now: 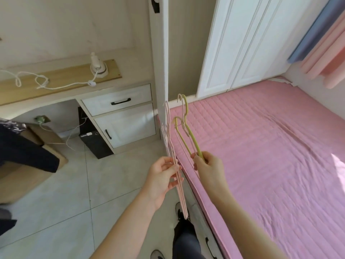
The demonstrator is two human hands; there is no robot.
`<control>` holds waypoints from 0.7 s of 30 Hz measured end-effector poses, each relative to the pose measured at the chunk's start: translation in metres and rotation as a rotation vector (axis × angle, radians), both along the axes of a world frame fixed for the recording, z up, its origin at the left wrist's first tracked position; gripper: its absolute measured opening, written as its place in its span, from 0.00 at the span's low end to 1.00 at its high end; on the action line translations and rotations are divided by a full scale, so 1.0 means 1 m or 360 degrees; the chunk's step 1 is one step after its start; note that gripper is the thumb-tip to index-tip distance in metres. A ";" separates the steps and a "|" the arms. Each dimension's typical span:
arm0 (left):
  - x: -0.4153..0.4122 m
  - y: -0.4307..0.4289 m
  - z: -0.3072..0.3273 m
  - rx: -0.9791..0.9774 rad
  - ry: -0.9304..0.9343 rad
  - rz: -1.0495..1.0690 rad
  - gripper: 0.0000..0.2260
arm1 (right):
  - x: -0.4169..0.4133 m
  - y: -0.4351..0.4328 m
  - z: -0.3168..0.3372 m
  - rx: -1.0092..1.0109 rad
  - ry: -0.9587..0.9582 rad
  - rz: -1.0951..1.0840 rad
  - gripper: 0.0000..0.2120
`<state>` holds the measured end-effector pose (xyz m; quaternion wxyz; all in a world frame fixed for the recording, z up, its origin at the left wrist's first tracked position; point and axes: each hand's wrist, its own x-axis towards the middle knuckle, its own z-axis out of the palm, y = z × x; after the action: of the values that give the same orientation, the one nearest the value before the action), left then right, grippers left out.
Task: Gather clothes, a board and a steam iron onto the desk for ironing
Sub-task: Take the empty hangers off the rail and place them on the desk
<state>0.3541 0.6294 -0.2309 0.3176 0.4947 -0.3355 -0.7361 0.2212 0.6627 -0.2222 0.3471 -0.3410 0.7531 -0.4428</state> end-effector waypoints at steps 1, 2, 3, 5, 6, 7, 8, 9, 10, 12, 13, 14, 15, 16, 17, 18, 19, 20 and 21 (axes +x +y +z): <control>0.011 0.007 -0.003 0.0009 -0.0011 0.0026 0.07 | 0.010 0.007 -0.001 0.0011 -0.0012 0.0023 0.10; 0.022 0.014 -0.005 0.0020 -0.0022 0.0055 0.07 | 0.020 0.013 -0.003 0.0024 -0.0018 0.0050 0.10; 0.032 0.020 -0.007 0.0031 -0.0033 0.0087 0.07 | 0.029 0.018 -0.004 0.0034 -0.0025 0.0085 0.11; 0.051 0.030 -0.009 0.0045 -0.0052 0.0155 0.07 | 0.049 0.028 -0.005 0.0041 -0.0030 0.0178 0.12; 0.061 0.034 -0.010 0.0049 -0.0058 0.0187 0.07 | 0.057 0.032 -0.005 0.0044 -0.0022 0.0217 0.12; 0.069 0.036 -0.011 0.0050 -0.0066 0.0216 0.07 | 0.066 0.035 -0.004 0.0042 -0.0022 0.0248 0.12; 0.078 0.037 -0.012 0.0047 -0.0078 0.0241 0.07 | 0.074 0.037 -0.004 0.0033 -0.0037 0.0275 0.11; 0.086 0.038 -0.013 0.0045 -0.0090 0.0265 0.07 | 0.082 0.038 -0.003 0.0022 -0.0059 0.0302 0.10; 0.093 0.038 -0.014 0.0043 -0.0093 0.0292 0.07 | 0.090 0.038 -0.003 0.0021 -0.0071 0.0329 0.09; 0.106 0.038 -0.015 0.0037 -0.0076 0.0346 0.07 | 0.104 0.037 -0.002 0.0037 -0.0050 0.0381 0.09; 0.111 0.037 -0.015 0.0031 -0.0067 0.0372 0.07 | 0.111 0.036 -0.001 0.0042 -0.0031 0.0405 0.09; 0.116 0.036 -0.015 0.0023 -0.0064 0.0396 0.07 | 0.117 0.034 0.000 0.0043 -0.0013 0.0431 0.10; 0.121 0.035 -0.015 0.0013 -0.0070 0.0417 0.07 | 0.123 0.031 0.000 0.0043 -0.0001 0.0460 0.10; 0.126 0.033 -0.015 0.0002 -0.0082 0.0437 0.06 | 0.129 0.028 0.001 0.0044 0.0003 0.0491 0.10; 0.130 0.031 -0.015 -0.0008 -0.0092 0.0454 0.06 | 0.135 0.025 0.000 0.0045 0.0004 0.0525 0.10; 0.134 0.029 -0.015 -0.0018 -0.0094 0.0468 0.05 | 0.141 0.022 0.000 0.0046 0.0008 0.0558 0.10; 0.137 0.026 -0.015 -0.0025 -0.0090 0.0479 0.05 | 0.146 0.018 0.000 0.0044 0.0022 0.0588 0.10; 0.140 0.022 -0.014 -0.0032 -0.0087 0.0490 0.04 | 0.151 0.013 -0.001 0.0036 0.0036 0.0612 0.11; 0.142 0.018 -0.014 -0.0038 -0.0089 0.0503 0.04 | 0.155 0.008 -0.001 0.0029 0.0038 0.0629 0.11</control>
<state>0.4963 0.6477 -0.2445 0.4259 0.5579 -0.2709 -0.6588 0.3760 0.6705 -0.2237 0.4213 -0.4842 0.6796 -0.3552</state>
